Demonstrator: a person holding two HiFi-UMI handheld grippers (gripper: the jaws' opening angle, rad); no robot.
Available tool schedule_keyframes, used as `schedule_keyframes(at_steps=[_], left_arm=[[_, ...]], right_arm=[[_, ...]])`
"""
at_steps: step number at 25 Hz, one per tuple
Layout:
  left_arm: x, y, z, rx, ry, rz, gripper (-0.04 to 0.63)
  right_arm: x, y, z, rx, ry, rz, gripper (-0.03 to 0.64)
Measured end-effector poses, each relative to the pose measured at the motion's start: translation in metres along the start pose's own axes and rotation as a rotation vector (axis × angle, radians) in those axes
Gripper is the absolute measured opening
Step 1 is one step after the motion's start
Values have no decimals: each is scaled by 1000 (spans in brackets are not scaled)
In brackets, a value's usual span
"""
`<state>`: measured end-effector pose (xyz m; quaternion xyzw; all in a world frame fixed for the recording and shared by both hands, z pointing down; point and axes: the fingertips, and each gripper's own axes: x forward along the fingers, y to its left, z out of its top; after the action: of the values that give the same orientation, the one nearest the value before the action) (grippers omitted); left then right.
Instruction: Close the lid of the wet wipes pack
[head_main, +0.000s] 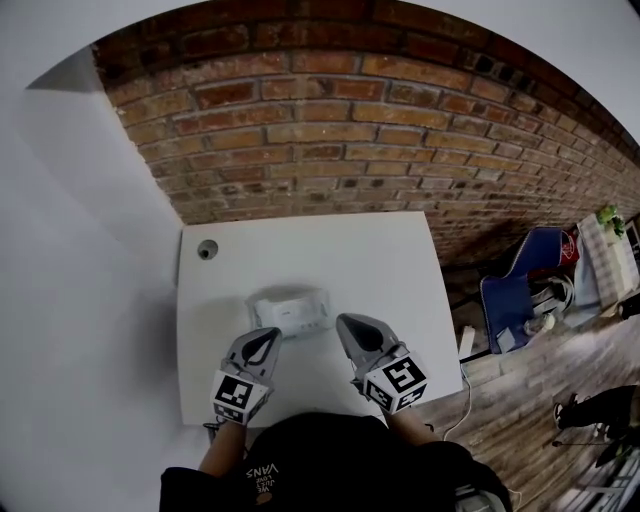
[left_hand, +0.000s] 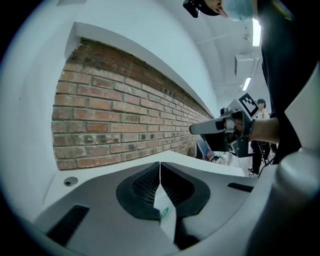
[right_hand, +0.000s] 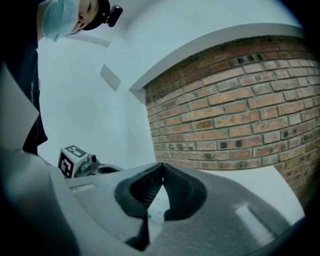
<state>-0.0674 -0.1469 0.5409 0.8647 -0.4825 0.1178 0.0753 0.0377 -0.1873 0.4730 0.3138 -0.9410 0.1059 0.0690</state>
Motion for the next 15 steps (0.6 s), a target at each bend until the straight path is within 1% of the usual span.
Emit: schedule_keyframes(at_steps=[4,8,15], left_arm=[[15,9,-14,-26,52,20,0],[25,17,-30,-63,124,36,-1],[36,29,-50,-73,186,47,0]], right_arm=[[9,0,-10,16,23,27,-2],[19,-2,-19,23,40,45,-2],[43,-5,-26,13,57,72,-2]])
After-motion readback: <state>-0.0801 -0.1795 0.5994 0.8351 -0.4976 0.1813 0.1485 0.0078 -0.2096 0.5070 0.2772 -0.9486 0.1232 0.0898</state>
